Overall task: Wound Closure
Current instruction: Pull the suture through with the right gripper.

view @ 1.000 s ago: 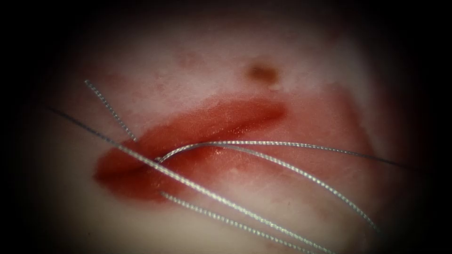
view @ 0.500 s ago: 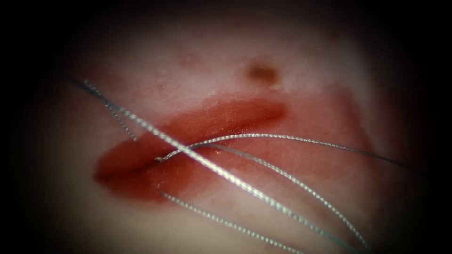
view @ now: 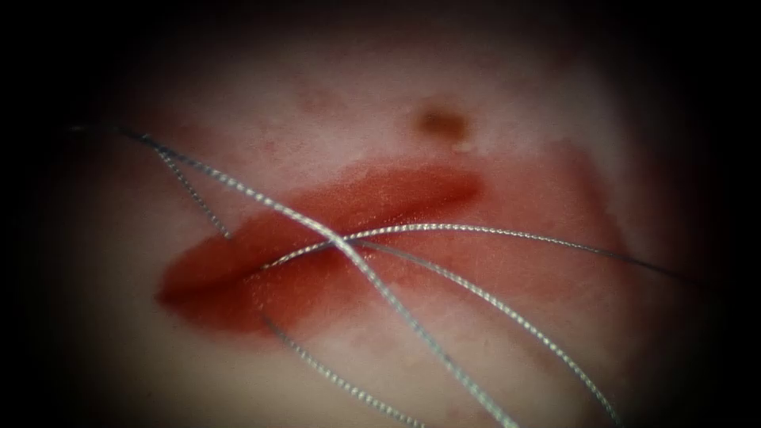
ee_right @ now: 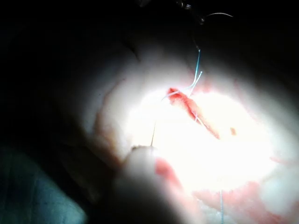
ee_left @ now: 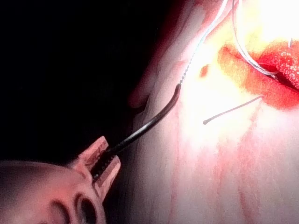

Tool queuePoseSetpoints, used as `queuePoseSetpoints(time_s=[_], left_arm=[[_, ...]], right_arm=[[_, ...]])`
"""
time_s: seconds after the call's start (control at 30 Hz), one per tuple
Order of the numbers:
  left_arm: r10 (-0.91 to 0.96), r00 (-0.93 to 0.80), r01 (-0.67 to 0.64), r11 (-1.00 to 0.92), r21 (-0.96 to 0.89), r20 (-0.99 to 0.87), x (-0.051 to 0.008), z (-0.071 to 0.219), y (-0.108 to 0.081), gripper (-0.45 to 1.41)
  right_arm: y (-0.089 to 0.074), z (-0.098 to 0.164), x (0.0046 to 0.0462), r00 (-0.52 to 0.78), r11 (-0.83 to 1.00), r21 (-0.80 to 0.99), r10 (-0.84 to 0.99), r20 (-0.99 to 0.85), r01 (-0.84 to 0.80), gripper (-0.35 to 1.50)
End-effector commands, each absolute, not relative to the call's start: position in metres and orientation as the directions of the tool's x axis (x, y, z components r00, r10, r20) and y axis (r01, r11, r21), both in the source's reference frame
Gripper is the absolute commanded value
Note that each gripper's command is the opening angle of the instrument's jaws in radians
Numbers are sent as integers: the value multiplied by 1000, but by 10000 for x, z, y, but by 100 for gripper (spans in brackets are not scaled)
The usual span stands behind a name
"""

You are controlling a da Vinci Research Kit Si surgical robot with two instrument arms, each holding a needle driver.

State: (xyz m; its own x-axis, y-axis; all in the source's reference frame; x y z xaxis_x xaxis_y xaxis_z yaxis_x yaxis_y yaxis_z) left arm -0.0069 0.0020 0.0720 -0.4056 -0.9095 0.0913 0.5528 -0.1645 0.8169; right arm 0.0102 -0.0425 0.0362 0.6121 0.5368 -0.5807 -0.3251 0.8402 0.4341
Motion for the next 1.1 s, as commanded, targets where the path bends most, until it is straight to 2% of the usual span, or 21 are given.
queuePoseSetpoints(time_s=[0.03,0.07,0.1,0.13,0.17,0.27,0.37,0.53,0.6,0.63,0.77,0.83,0.9,0.93,0.97,1.03,1.1], left_arm=[[-908,-404,573,-156,805,111,-71,718,31,-45],[-911,-392,597,-145,789,129,-70,721,31,-45],[-913,-380,617,-132,776,147,-69,723,30,-45],[-914,-370,635,-119,763,165,-67,725,30,-45],[-917,-339,679,-84,729,210,-62,729,30,-45],[-916,-329,712,-80,697,231,-56,732,29,-45],[-921,-275,787,-50,615,277,-44,739,28,-45],[-914,-267,817,-46,574,307,-35,744,29,-45],[-908,-274,827,-54,560,316,-29,744,31,-45],[-903,-271,841,-53,538,335,-23,744,33,-45],[-893,-267,863,-54,502,362,-13,742,35,-45],[-889,-273,872,-67,485,367,-3,739,37,-45],[-888,-275,876,-74,476,368,4,737,37,-45],[-888,-273,878,-73,473,369,6,736,38,-45],[-890,-275,876,-77,476,364,9,735,38,-45],[-891,-271,878,-74,472,365,13,734,38,-45],[-892,-275,876,-79,475,360,15,734,38,-45]], right_arm=[[-420,357,125,608,844,428,531,-590,-322,24],[-419,356,131,609,851,418,521,-598,-318,32],[-418,355,139,615,866,397,498,-612,-305,51],[-417,354,145,613,871,386,488,-621,-302,74],[-412,352,160,599,878,369,477,-643,-304,115],[-408,350,170,569,875,366,484,-664,-317,125],[-399,345,188,521,879,346,474,-710,-328,125],[-391,341,205,505,871,349,486,-713,-344,121],[-389,341,214,501,870,367,491,-713,-330,103],[-387,343,223,496,869,383,494,-714,-314,78],[-382,352,240,494,866,376,498,-713,-330,74],[-376,363,254,492,863,372,501,-712,-341,57],[-371,369,264,490,861,371,504,-711,-347,54],[-368,372,269,491,863,368,501,-713,-347,73],[-366,373,274,495,867,358,493,-715,-346,83],[-360,377,287,491,862,357,500,-713,-359,83],[-356,381,301,488,858,360,507,-711,-366,62]])
